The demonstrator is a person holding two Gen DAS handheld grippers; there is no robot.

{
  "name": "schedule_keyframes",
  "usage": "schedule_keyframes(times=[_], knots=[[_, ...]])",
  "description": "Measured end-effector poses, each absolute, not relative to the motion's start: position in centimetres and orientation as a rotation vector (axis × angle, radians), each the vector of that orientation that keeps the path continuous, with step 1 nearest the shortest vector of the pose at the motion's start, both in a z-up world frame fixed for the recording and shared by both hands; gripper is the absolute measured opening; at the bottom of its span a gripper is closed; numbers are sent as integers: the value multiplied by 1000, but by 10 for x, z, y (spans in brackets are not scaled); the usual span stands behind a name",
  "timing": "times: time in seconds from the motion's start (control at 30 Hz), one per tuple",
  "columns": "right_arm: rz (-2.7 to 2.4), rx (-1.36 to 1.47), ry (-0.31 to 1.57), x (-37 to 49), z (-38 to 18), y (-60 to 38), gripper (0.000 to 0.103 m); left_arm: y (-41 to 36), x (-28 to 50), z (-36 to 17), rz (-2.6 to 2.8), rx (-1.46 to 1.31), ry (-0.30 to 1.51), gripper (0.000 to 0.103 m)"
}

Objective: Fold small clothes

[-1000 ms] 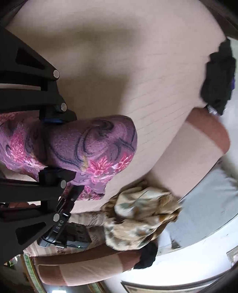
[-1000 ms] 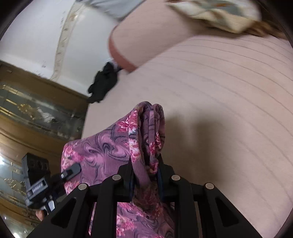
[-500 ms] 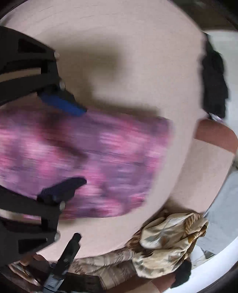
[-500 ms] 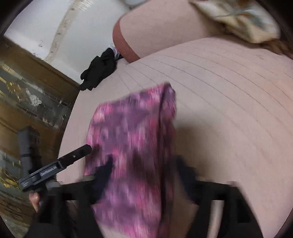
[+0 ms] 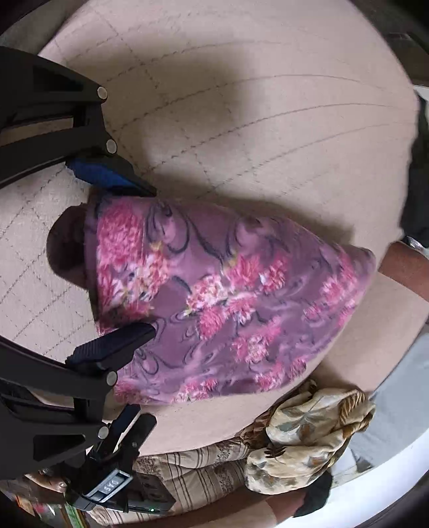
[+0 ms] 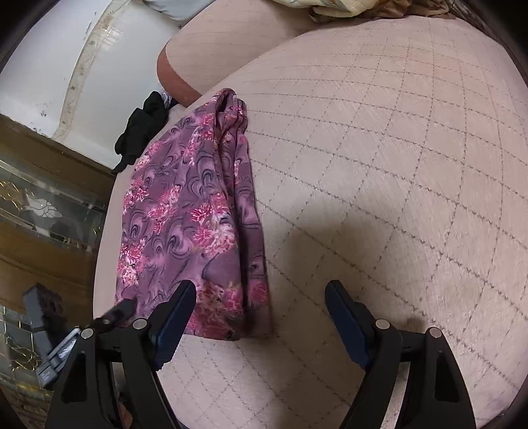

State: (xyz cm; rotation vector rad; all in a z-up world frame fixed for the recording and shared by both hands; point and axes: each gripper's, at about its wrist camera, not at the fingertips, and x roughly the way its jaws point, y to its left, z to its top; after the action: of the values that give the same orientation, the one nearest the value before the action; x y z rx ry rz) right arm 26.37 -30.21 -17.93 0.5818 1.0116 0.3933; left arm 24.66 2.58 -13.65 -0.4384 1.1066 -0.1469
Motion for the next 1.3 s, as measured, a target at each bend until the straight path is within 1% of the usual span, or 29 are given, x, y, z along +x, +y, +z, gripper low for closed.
schedule_keyframes(times=[0.17, 0.37, 0.47, 0.63, 0.7, 0.73, 0.9, 0.93, 1.0, 1.3], knots=[[410, 633, 984, 265, -179, -306, 85, 24, 244, -133, -146, -425, 1082, 75], [433, 653, 968, 266, -179, -307, 85, 32, 245, -129, -151, -493, 1038, 75], [442, 659, 963, 268, -178, -307, 85, 30, 249, -134, -153, -498, 1058, 75], [441, 628, 970, 270, -178, -301, 85, 17, 249, -135, -138, -412, 1048, 75], [464, 620, 972, 270, -177, -298, 82, 13, 247, -134, -136, -389, 1042, 75], [471, 610, 976, 269, -177, -296, 77, 12, 247, -133, -136, -383, 1039, 75], [482, 570, 988, 269, -178, -288, 64, 16, 245, -132, -141, -405, 1035, 75], [481, 570, 991, 269, -178, -288, 60, 16, 245, -132, -142, -408, 1034, 75], [476, 571, 992, 268, -179, -289, 57, 16, 244, -132, -145, -409, 1033, 75], [481, 595, 995, 270, -181, -293, 57, 18, 243, -131, -158, -437, 1027, 75]])
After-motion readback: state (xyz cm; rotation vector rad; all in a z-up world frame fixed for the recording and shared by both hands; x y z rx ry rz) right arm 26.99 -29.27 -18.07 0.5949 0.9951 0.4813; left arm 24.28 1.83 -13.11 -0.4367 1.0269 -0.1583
